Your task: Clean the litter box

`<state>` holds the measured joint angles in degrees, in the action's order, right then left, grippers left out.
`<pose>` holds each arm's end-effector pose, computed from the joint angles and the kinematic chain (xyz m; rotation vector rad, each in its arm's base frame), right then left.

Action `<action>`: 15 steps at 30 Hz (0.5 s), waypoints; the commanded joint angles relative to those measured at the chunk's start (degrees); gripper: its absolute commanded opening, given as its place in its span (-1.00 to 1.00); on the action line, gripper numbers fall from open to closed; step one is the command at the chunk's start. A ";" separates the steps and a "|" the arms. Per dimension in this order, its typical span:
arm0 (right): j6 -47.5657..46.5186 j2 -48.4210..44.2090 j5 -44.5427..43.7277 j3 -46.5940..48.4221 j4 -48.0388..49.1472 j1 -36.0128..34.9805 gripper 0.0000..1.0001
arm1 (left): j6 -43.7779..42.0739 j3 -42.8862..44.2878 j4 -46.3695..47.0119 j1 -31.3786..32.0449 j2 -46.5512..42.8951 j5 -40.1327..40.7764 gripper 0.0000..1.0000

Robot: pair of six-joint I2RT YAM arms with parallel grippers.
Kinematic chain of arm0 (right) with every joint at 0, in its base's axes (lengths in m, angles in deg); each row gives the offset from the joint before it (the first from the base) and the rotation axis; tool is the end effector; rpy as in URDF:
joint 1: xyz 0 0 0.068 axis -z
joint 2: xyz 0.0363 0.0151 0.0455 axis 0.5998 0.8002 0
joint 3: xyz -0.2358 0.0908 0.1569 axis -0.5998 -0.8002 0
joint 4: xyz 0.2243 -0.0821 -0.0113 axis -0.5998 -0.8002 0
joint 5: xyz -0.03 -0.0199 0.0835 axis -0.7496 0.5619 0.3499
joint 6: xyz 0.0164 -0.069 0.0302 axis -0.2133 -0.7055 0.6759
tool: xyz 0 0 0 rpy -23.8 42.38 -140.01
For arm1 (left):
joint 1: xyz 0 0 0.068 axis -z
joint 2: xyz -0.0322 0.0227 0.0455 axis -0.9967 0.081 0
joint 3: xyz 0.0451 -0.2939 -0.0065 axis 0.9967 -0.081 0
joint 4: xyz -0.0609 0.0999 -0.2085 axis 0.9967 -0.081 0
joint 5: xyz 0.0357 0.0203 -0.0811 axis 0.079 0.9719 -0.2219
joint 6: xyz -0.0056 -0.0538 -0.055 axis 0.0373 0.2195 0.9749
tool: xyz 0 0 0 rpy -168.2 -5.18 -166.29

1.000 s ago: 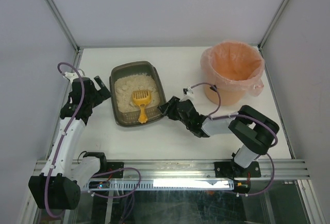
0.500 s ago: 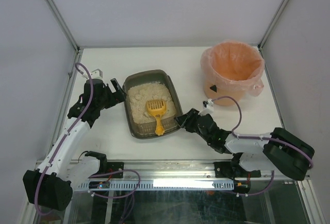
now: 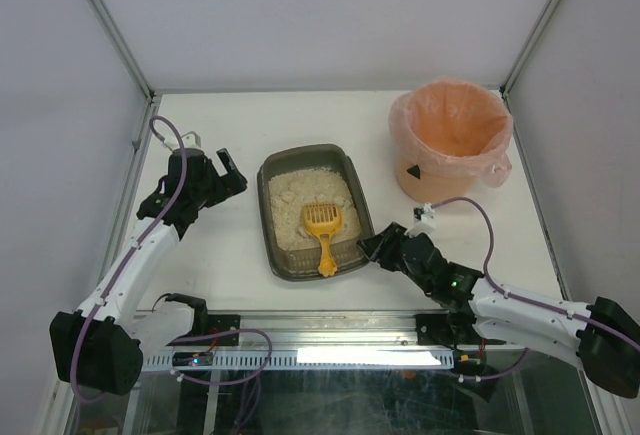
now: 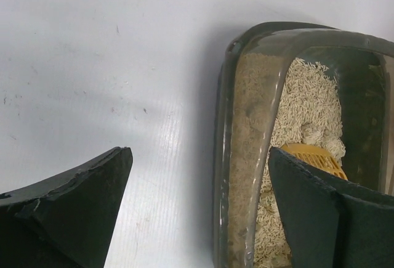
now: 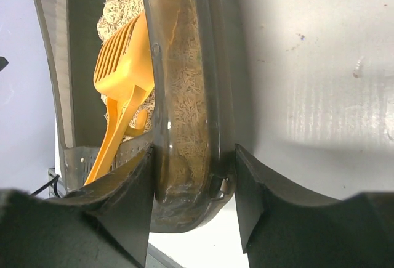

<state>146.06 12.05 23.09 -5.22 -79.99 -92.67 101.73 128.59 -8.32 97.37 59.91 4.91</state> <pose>0.1033 0.1109 0.1760 0.3233 2.1195 0.8883 0.1978 -0.0351 0.2789 -0.4305 2.2806 -0.2591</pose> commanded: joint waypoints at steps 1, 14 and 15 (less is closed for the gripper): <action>-0.19 -3.56 -5.68 2.21 -12.31 -0.13 -0.08 | -0.23 3.75 3.28 0.00 -0.03 2.67 0.98; -5.31 -13.94 -20.10 22.59 -45.81 -0.09 0.63 | -3.21 8.11 1.30 -0.43 2.04 7.82 0.98; -6.14 -14.04 -21.57 24.55 -47.49 -0.09 0.63 | -2.88 8.24 1.36 -0.49 2.30 8.26 0.98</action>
<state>142.76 -0.37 10.87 11.45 -116.54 -92.82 99.89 134.36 -8.58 97.26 61.96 10.52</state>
